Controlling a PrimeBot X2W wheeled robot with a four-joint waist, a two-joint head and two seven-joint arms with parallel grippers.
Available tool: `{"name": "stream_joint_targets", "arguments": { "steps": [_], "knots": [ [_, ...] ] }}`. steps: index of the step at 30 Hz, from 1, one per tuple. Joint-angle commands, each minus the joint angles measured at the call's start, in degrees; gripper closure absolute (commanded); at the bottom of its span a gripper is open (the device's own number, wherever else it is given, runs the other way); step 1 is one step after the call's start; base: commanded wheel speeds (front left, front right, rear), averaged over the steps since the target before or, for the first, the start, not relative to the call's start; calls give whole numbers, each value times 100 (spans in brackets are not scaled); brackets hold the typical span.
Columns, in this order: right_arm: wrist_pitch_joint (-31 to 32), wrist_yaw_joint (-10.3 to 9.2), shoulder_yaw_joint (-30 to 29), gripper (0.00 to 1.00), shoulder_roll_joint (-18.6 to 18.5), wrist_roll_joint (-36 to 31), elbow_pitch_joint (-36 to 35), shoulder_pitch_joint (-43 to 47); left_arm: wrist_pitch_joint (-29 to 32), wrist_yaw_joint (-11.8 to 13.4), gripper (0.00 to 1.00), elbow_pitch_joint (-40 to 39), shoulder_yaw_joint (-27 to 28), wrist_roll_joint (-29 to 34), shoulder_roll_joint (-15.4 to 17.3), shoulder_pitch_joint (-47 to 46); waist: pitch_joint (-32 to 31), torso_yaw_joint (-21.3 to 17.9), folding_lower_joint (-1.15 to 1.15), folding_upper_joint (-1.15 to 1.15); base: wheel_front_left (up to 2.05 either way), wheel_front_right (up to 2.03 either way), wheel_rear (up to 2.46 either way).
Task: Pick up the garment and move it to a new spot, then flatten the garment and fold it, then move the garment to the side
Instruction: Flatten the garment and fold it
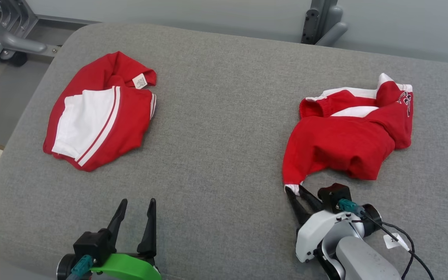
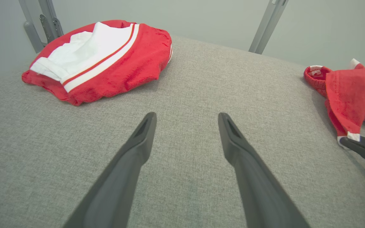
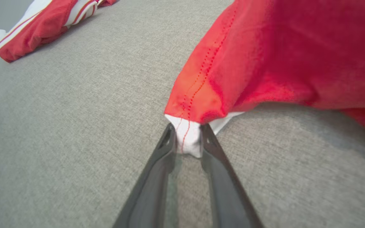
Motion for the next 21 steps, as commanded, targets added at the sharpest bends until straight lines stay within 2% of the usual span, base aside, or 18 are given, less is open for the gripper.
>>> {"name": "stream_joint_targets", "arguments": {
  "steps": [1,6,13,21],
  "knots": [
    [-13,0,-11,100,-22,45,-25,-71,5,-13,0,-1,-7,-61,14,-91,71,62,0,0,0,0,0],
    [-14,-1,-19,100,-23,209,-545,-132,5,-14,0,49,-56,-105,15,-120,41,-42,0,0,0,0,0],
    [-15,-1,319,100,-26,910,-2001,-466,5,-14,0,97,-136,-122,15,-4,-218,-214,0,0,0,0,0],
    [-14,0,287,100,-27,1693,-2991,-994,5,-14,0,88,-159,-75,15,169,-422,-269,0,0,0,0,0]
  ]
}}
